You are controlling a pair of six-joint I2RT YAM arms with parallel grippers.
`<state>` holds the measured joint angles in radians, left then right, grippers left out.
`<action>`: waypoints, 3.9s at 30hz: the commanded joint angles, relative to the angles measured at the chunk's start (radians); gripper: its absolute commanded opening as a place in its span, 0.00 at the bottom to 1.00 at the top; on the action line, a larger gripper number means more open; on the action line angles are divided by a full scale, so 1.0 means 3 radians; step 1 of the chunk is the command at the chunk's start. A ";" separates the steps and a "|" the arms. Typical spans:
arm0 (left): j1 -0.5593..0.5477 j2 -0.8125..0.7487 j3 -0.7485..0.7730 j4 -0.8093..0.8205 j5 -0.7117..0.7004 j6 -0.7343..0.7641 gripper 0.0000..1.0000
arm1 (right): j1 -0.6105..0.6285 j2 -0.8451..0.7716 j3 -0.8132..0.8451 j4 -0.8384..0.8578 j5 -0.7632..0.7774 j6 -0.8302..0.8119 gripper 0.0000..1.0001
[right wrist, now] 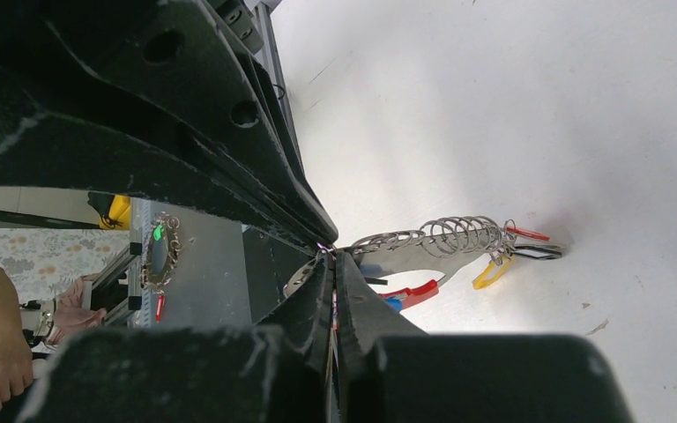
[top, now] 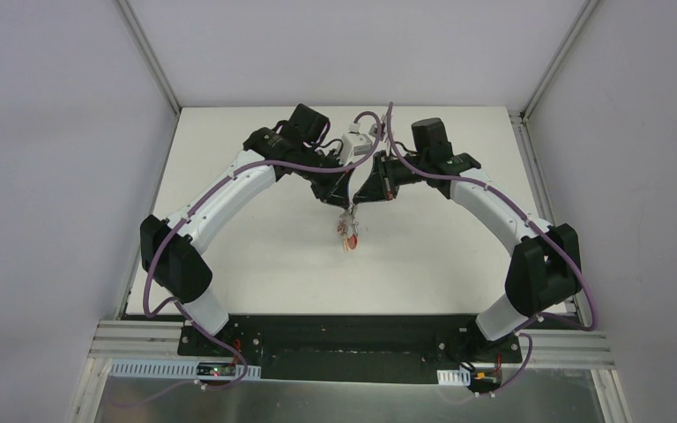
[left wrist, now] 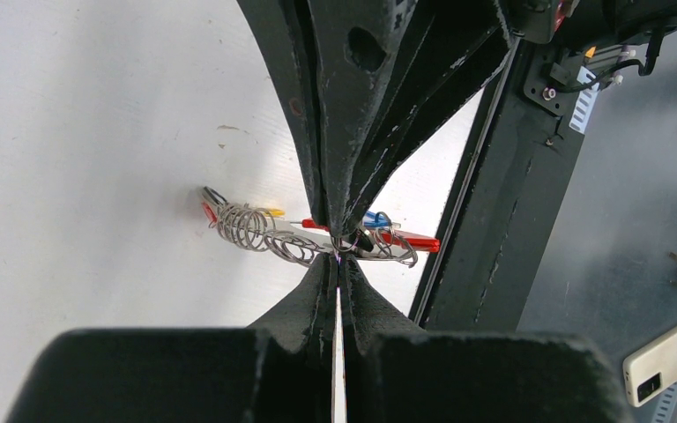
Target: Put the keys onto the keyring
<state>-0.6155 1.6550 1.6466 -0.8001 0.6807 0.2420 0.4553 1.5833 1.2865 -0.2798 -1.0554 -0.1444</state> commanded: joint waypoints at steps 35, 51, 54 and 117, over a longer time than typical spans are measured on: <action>0.0129 -0.0182 -0.0017 0.0219 0.0071 -0.0225 0.00 | -0.0322 -0.0332 -0.0012 0.0104 0.0195 -0.0010 0.00; 0.0032 -0.0218 0.0129 0.0167 -0.0803 -0.0936 0.00 | -0.0166 -0.0326 0.0005 0.0217 0.0176 0.0170 0.00; 0.0027 -0.0260 0.0028 0.0274 -0.0701 -0.1023 0.00 | -0.0121 -0.0281 0.0023 0.0224 0.0274 0.0177 0.00; 0.0027 -0.0306 -0.0305 0.0658 -0.0311 -0.1237 0.00 | 0.0067 -0.0089 -0.0056 0.0369 0.0409 0.0283 0.00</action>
<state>-0.5968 1.6135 1.5421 -0.6315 0.5610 -0.1394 0.4648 1.5517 1.2629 -0.1944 -0.9058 -0.0605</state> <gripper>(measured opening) 0.008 0.004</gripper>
